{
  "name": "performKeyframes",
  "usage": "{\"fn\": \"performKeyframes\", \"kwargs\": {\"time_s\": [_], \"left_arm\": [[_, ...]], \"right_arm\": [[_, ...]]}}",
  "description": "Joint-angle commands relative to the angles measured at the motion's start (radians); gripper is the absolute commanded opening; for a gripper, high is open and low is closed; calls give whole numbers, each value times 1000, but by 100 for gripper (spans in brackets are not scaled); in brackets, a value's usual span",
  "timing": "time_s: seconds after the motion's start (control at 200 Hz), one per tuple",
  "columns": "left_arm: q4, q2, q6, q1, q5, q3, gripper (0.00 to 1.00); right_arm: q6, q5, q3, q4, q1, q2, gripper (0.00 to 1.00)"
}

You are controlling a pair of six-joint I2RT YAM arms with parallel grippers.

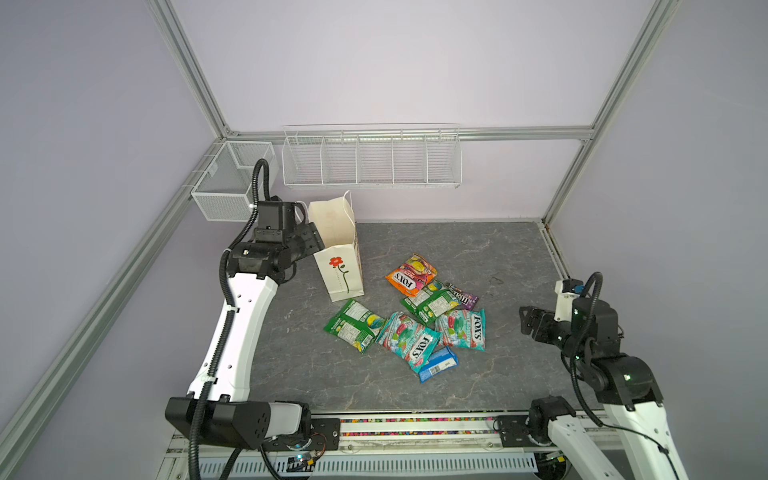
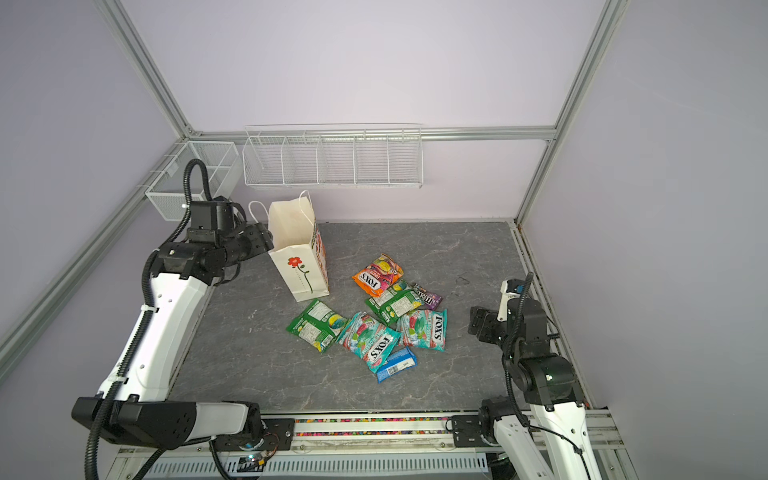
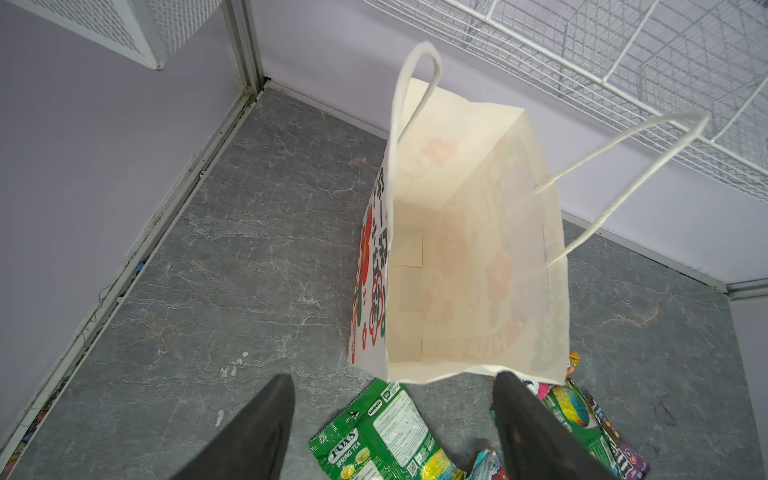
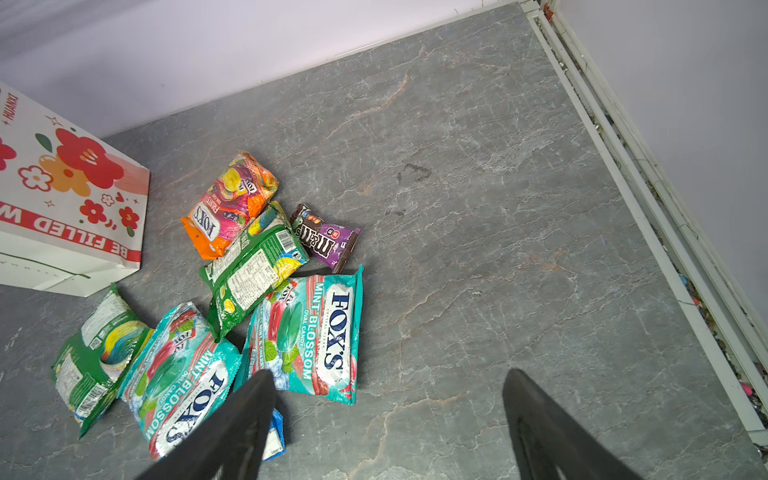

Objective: Place the snacks into the paper bag
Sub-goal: 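Raise the left gripper to the paper bag's rim while the right arm lifts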

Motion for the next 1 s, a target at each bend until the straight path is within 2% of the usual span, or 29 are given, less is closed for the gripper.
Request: {"fn": "performKeyframes", "kwargs": {"time_s": [0.0, 0.28, 0.47, 0.59, 0.74, 0.91, 0.995], "left_arm": [[-64, 57, -13, -2, -24, 49, 74], [-70, 203, 0, 28, -58, 134, 64], [-65, 270, 13, 55, -35, 152, 52], [-66, 296, 22, 55, -37, 155, 39], [-51, 313, 34, 55, -25, 155, 18], [-90, 346, 54, 55, -46, 212, 0], [-125, 361, 71, 55, -74, 251, 0]], "right_arm": [[14, 16, -13, 9, 9, -13, 88], [15, 8, -11, 5, 22, -22, 89], [16, 16, -13, 6, 30, -27, 89], [17, 21, -13, 5, 35, -26, 89], [18, 23, -14, 6, 41, -30, 88], [21, 29, -14, 6, 47, -29, 89], [20, 31, -14, 6, 49, -27, 88]]}}
